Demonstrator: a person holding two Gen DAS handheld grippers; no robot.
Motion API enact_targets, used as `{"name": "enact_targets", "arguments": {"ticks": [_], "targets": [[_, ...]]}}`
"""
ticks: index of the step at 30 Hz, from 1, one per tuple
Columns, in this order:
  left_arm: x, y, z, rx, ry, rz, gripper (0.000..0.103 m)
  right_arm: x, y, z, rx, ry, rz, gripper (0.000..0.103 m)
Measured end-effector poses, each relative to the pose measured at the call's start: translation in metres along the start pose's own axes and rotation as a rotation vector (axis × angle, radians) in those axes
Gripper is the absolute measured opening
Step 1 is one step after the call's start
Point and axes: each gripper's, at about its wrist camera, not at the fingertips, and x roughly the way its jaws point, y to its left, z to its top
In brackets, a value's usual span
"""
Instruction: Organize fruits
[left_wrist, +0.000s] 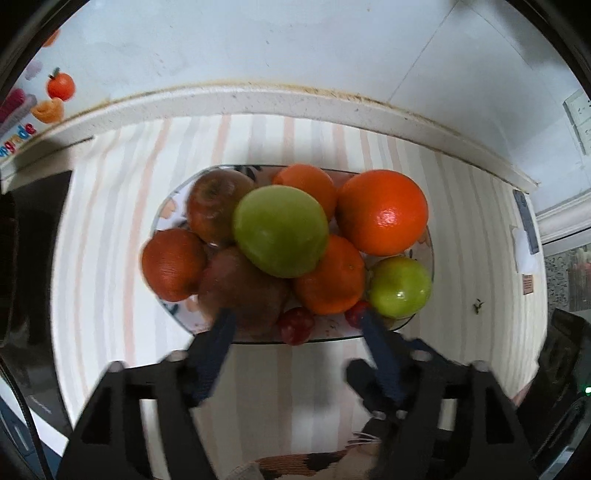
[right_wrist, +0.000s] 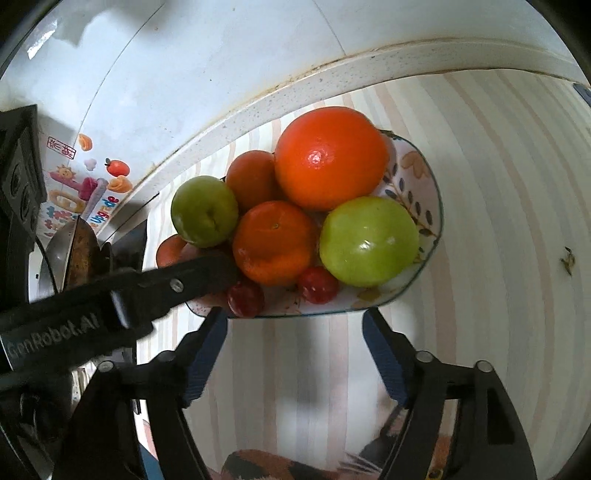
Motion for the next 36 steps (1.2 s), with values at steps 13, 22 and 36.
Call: {"name": "enact_targets", "arguments": {"ticks": [13,22,36], "targets": [[-0.046,0.023,-0.048,-0.012,-0.094,0.11,0.09,-0.08,0.0,-0.004,-0.101,-0.096,-0.269,0.098],[-0.101,0.021,-0.083,-0.046,-0.187,0.127,0.09,-0.129,0.019,-0.021,-0.171,-0.146,-0.261,0.098],[-0.224,0.017,-0.19,0.036,-0.409,0.136,0.09,-0.266,0.078,-0.137,-0.19,-0.341,-0.262,0.098]]}}
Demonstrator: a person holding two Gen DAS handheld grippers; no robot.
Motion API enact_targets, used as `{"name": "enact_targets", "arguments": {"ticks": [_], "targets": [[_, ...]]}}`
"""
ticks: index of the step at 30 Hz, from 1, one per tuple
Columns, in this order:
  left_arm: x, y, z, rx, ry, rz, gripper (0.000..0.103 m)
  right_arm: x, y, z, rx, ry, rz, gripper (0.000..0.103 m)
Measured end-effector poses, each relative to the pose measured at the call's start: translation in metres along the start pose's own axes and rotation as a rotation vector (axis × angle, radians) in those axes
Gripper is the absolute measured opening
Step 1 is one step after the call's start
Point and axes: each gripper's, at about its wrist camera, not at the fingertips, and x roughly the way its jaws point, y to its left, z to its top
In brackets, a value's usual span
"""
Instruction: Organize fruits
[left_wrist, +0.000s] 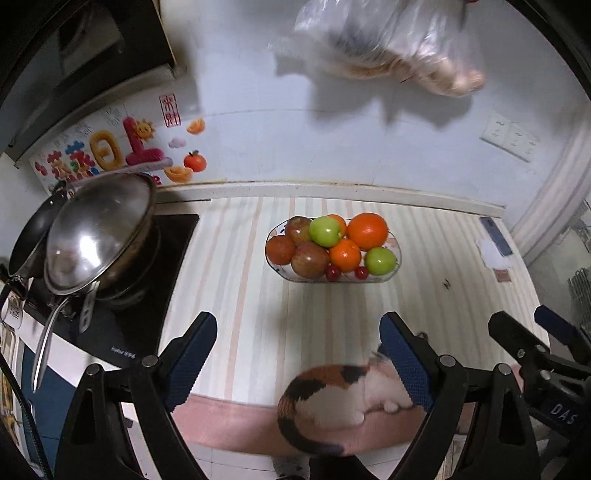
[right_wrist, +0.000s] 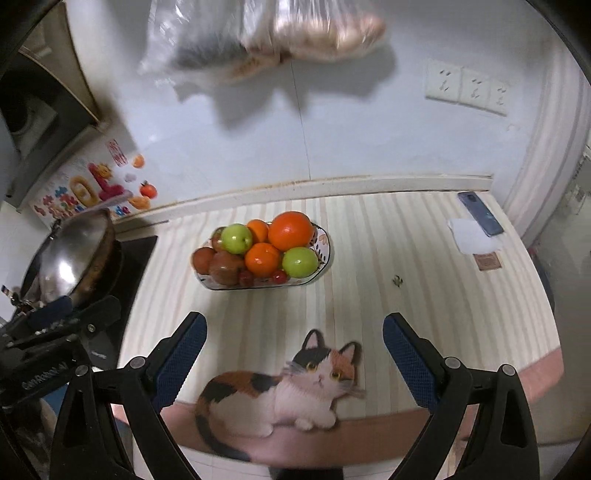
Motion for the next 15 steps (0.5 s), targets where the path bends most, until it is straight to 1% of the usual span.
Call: {"name": "enact_targets", "arguments": {"ticks": [3,6,9,10,13,15], "targets": [[-0.028,0.003,-0.019,0.007,-0.014,-0.025,0.09,-0.044,0.011,-0.023,-0.005,-0.042,-0.016,0.098],[-0.055,0.007,-0.037,0.01,-0.023,-0.056,0.09,-0.076,0.017,-0.044,0.005,-0.058,-0.018,0.098],[-0.08,0.006,-0.052,0.03,-0.044,-0.05,0.09,-0.109,0.023,-0.065,0.004,-0.079,-0.028,0.098],[-0.086,0.006,-0.056,0.031,-0.045,-0.053,0.09,-0.117,0.024,-0.069,0.001,-0.084,-0.03,0.099],[-0.111,0.002,-0.069,0.062,-0.085,-0.03,0.09,-0.147,0.03,-0.082,-0.014,-0.112,-0.029,0.101],[-0.123,0.003,-0.073,0.061,-0.097,-0.041,0.09,-0.167,0.033,-0.088,-0.029,-0.137,-0.027,0.101]]}}
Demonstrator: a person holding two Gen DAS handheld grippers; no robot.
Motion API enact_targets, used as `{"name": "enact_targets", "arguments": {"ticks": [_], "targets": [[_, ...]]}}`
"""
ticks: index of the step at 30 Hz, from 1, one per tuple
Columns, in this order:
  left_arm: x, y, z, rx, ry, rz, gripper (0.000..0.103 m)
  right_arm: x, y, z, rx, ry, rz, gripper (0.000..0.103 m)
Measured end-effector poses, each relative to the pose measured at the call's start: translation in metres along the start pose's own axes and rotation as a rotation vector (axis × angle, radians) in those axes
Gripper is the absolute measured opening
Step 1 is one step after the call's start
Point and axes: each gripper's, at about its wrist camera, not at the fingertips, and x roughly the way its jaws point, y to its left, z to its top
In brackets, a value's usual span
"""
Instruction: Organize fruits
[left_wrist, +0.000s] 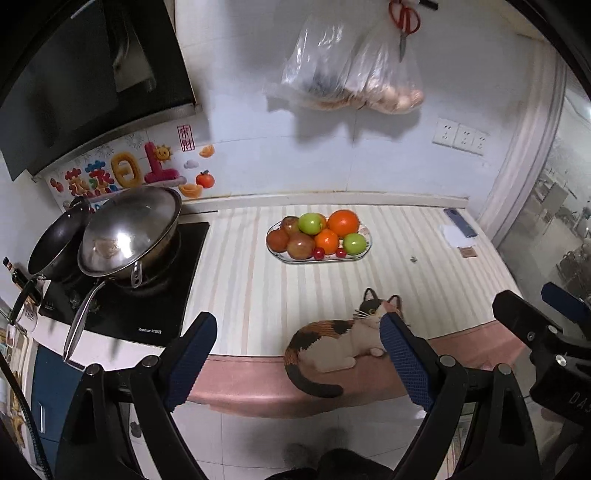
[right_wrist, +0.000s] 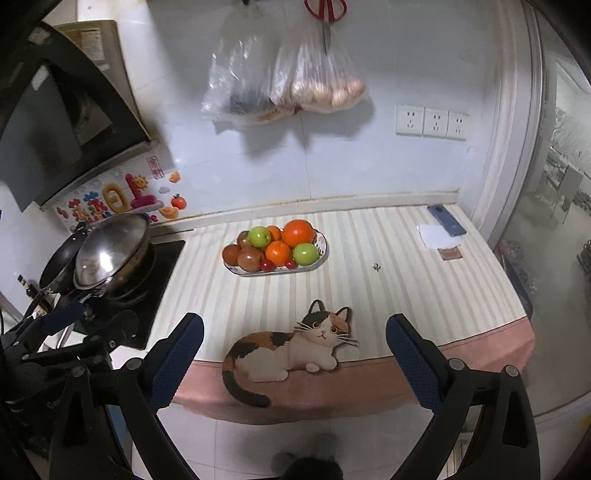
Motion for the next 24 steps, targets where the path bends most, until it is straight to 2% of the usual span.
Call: {"name": "enact_targets", "arguments": {"ticks": [7,11,24], "targets": [[-0.033,0.0,-0.001,-0.034,-0.03,0.0,0.09,-0.043,-0.002,0.004,-0.013,-0.032,0.026,0.101],[-0.044,-0.004,-0.003,-0.046,-0.04,0.002,0.09,-0.052,-0.004,0.006,-0.025,-0.045,0.039,0.101],[-0.039,-0.009,0.0,-0.068,-0.034,0.029,0.09,-0.033,-0.02,0.017,-0.009,-0.014,0.087,0.101]]}}
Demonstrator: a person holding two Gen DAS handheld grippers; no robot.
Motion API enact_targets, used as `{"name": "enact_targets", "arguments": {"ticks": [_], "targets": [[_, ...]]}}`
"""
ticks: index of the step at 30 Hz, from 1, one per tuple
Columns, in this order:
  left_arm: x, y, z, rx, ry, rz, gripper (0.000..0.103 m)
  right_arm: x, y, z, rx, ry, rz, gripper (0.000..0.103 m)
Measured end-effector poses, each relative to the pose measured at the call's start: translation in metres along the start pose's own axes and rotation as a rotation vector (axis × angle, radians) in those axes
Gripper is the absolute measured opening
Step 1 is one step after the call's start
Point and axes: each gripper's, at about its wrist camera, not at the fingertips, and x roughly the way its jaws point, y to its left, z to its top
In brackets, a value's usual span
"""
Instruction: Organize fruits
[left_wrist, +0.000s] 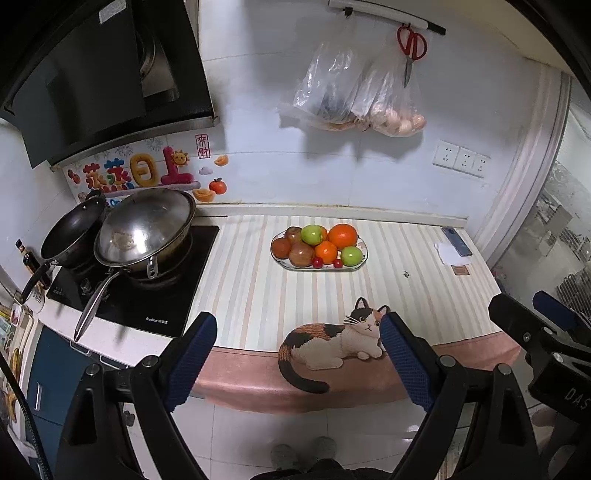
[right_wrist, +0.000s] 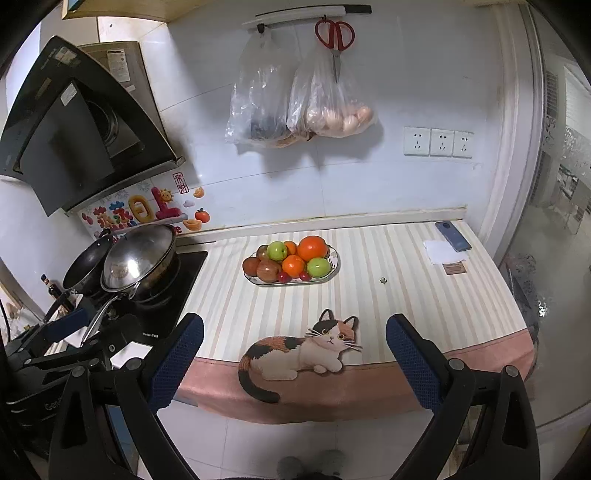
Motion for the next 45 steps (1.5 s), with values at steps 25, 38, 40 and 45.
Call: {"name": "enact_targets", "arguments": {"ticks": [25,38,40,45], "targets": [[0.136,0.007,0.045,0.006,0.109,0.095,0.09,0.156,-0.022,0.044,-0.005,0.115,-0.059,0.101],[0.156,0.004,0.053,0.02,0.123,0.095,0.09,0.191,-0.01,0.053,-0.029,0.142,-0.077,0.101],[0.156,0.004,0.054,0.019,0.123,0.093,0.09,0.193,-0.011,0.051,-0.023,0.147,-0.075,0.101],[0.158,0.005,0.056,0.014,0.114,0.085,0.103,0.196,-0.012,0.049,-0.013,0.163,-0.077,0.101]]}}
